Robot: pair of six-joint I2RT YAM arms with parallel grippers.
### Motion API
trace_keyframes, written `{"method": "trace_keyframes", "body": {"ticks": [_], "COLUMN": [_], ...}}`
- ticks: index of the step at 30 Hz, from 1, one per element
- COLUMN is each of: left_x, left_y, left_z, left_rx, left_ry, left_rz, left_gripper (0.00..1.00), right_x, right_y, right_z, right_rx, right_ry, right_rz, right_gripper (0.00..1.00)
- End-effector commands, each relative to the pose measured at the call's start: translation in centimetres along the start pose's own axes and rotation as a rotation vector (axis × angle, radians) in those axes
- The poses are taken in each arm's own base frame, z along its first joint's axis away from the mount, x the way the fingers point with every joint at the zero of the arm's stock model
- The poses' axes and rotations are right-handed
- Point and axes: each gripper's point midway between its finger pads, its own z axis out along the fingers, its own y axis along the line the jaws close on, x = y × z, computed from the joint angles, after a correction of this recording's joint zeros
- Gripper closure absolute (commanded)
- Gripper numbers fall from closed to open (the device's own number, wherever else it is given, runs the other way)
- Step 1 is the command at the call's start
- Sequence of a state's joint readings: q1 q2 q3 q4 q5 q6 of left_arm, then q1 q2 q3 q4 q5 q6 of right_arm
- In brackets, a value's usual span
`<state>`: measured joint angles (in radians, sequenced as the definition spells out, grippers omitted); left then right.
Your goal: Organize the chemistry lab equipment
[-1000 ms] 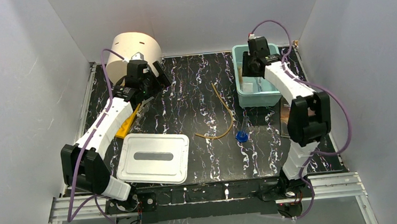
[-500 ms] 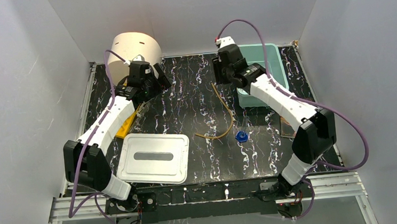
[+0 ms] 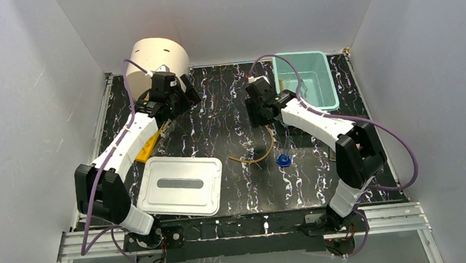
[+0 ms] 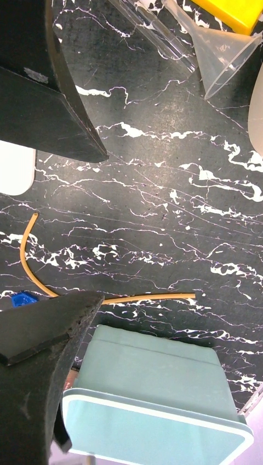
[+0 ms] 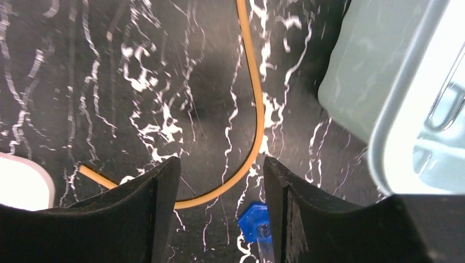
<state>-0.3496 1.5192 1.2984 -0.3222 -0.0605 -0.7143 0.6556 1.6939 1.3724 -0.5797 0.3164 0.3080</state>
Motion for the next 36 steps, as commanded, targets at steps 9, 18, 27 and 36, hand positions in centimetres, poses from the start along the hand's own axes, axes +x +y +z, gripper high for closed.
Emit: {"method": "trace_keyframes", "body": {"ticks": [9, 18, 27, 36], "left_x": [0.9, 0.9, 1.0, 1.1], "left_y": [-0.2, -0.5, -0.4, -1.3], "left_z": [1.0, 1.3, 1.6, 1.6], "left_rx": [0.013, 0.023, 0.018, 0.066], "left_ry": [0.054, 0.060, 0.063, 0.083], "left_rz": [-0.022, -0.010, -0.002, 0.013], "left_gripper": [0.14, 0.14, 0.14, 0.14], "right_x": [5.6, 7.0, 7.4, 7.8], "right_y": [-0.8, -3.4, -1.7, 1.1], "right_z": [4.1, 6.4, 7.6, 8.0], "right_rx": [0.119, 0.235, 0.124, -0.041], "right_ry": [0.185, 0.225, 0.246, 0.264], "right_rz": [0.149, 0.121, 0.052, 0.073], "right_gripper": [0.43, 0.50, 0.53, 0.58]}}
